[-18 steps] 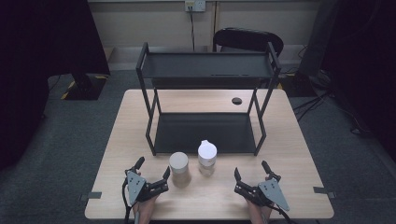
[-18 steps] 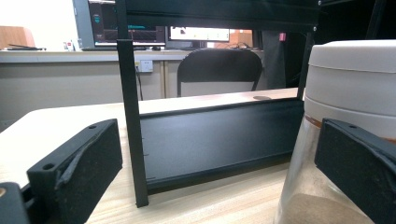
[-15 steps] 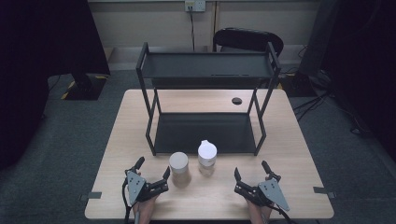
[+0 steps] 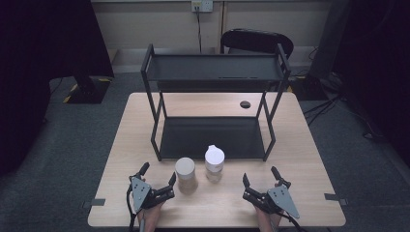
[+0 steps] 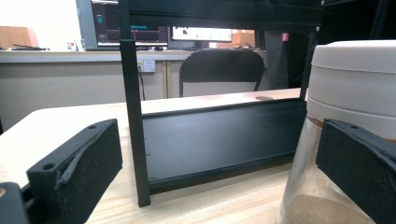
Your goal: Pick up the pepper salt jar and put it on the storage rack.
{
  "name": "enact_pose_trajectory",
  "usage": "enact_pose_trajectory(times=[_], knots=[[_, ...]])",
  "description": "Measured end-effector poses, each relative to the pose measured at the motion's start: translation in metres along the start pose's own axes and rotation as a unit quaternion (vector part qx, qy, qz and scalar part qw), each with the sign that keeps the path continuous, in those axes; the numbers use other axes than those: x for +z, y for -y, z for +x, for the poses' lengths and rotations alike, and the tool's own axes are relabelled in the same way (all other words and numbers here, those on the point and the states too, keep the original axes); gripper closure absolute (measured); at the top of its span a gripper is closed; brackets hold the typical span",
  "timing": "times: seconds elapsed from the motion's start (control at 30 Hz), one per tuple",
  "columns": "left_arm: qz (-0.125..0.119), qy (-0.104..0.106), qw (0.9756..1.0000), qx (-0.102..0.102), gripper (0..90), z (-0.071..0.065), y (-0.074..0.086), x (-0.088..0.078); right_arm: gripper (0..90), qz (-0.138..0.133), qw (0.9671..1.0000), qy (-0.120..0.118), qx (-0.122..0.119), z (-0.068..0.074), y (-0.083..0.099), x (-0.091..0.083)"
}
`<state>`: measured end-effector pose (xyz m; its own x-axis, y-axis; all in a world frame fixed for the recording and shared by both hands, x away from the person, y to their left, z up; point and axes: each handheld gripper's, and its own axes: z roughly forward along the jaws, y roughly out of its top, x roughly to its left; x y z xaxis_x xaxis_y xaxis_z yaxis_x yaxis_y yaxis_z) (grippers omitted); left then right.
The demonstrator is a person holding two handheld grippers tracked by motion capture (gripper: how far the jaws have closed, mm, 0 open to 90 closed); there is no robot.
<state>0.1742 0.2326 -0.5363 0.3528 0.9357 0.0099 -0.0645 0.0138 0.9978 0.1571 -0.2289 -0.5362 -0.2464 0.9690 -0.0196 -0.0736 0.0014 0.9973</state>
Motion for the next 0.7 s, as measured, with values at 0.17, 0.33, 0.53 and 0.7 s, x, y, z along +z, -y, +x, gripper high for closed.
enact_pose_trajectory(times=[0.17,0.33,0.53,0.7], knots=[[-0.001,-0.004,1.0000,-0.001,0.0,-0.001,0.000,0.000,1.1,0.000,1.0000,0.000,0.000,0.000,0.000,0.000],[-0.001,-0.006,1.0000,-0.006,0.0,-0.001,0.000,0.000,1.1,0.000,1.0000,0.005,0.000,0.001,0.000,0.000],[-0.007,-0.003,0.9999,-0.008,0.0,0.002,-0.006,-0.002,1.1,0.000,1.0000,0.004,0.000,0.001,0.000,0.000],[-0.015,0.002,0.9998,-0.011,0.0,0.002,-0.013,-0.005,1.1,0.000,1.0000,0.004,0.000,0.001,0.000,0.000]])
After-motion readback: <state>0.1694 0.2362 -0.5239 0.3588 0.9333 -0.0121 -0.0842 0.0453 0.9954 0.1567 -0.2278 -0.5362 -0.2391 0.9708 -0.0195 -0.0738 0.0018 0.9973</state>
